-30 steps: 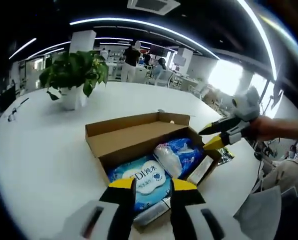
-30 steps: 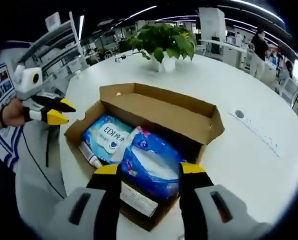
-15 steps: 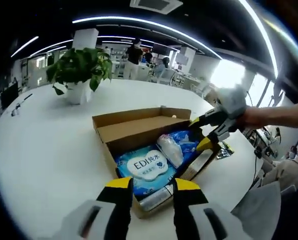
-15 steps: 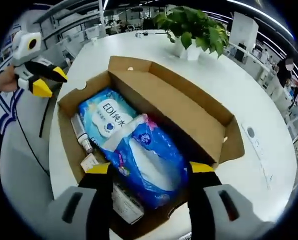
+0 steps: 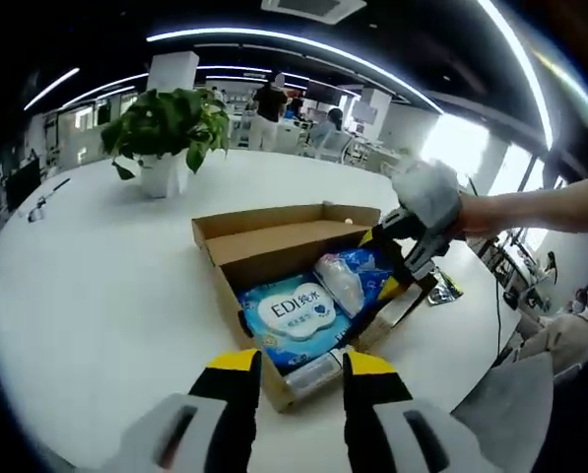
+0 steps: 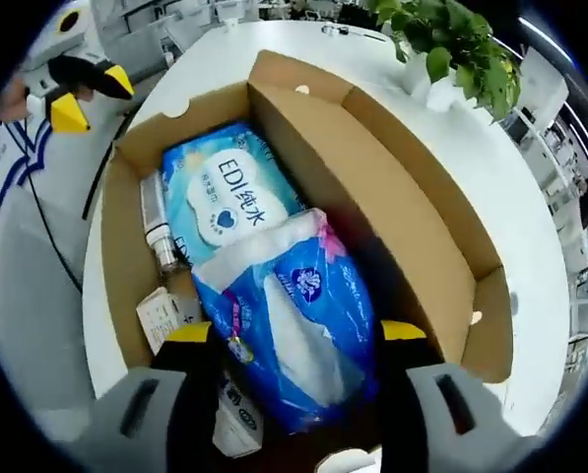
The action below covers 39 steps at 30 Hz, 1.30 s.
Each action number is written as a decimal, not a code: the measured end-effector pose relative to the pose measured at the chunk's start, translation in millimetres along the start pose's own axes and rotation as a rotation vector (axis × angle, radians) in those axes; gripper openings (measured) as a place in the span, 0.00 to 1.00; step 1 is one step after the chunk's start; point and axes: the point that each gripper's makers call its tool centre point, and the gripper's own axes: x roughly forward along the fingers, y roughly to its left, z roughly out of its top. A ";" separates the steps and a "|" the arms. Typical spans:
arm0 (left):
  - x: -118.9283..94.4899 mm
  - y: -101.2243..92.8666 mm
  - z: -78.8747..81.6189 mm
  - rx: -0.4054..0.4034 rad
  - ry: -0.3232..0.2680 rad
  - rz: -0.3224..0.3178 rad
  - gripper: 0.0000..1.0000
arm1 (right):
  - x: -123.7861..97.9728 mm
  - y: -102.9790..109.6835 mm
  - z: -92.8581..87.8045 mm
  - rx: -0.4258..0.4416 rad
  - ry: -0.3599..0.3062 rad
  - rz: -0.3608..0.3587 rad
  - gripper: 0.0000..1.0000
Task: Operate the shoe box by opening the lid, removing the specified soft item, and placing it in the target area until the item is outside and the box remains undamaged.
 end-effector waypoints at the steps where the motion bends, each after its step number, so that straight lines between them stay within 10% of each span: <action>1: -0.1 0.6 0.3 -0.001 0.000 0.000 0.33 | 1.3 0.3 0.0 -0.004 0.005 0.006 0.61; 15: -5.2 9.1 1.2 0.003 0.000 0.007 0.33 | 28.1 1.8 -8.7 -0.070 0.087 0.044 0.61; 27: -3.0 14.8 3.8 -0.010 -0.004 0.004 0.32 | 14.8 -1.0 0.5 0.013 0.008 0.039 0.31; 39: 3.3 6.5 15.3 0.009 -0.024 -0.023 0.32 | -5.5 10.5 7.0 0.024 -0.028 0.028 0.27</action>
